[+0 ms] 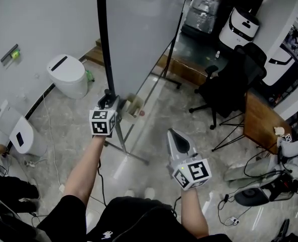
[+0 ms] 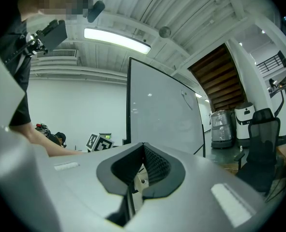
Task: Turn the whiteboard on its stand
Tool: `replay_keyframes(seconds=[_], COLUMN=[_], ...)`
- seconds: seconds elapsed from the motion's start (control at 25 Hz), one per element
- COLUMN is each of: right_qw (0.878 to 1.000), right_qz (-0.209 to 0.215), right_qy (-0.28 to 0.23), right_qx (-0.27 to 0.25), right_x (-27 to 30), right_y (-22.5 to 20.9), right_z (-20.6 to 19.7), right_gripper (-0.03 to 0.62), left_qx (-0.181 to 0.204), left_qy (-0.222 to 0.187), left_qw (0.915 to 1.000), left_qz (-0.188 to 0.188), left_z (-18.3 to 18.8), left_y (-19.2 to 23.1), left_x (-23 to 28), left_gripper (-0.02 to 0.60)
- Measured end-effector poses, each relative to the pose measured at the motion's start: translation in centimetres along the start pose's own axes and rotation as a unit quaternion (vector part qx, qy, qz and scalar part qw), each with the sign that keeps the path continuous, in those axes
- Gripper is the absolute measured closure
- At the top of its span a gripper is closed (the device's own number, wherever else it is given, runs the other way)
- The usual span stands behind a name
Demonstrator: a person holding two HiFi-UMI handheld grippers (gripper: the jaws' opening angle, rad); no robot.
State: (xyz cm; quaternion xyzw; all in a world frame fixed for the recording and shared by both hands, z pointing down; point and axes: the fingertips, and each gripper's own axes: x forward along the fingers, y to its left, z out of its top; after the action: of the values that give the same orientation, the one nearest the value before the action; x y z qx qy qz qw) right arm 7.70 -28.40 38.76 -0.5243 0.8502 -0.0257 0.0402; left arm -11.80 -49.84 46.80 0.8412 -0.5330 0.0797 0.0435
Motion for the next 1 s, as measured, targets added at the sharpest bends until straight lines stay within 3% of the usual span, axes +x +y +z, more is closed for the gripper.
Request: replay_keyframes(seconds=[1.0], right_qw=[0.999], right_qz=[0.032], right_qy=[-0.002], right_qx=[0.000], right_x=[0.2], right_y=[3.0], right_z=[0.0], right_gripper=[0.586], left_qx=[0.004], left_qy=[0.003], left_qw=[1.0000], left_qz=[0.002], left_z=[-1.6], left_y=[1.6], left_x=[-7.8], left_gripper=[0.390])
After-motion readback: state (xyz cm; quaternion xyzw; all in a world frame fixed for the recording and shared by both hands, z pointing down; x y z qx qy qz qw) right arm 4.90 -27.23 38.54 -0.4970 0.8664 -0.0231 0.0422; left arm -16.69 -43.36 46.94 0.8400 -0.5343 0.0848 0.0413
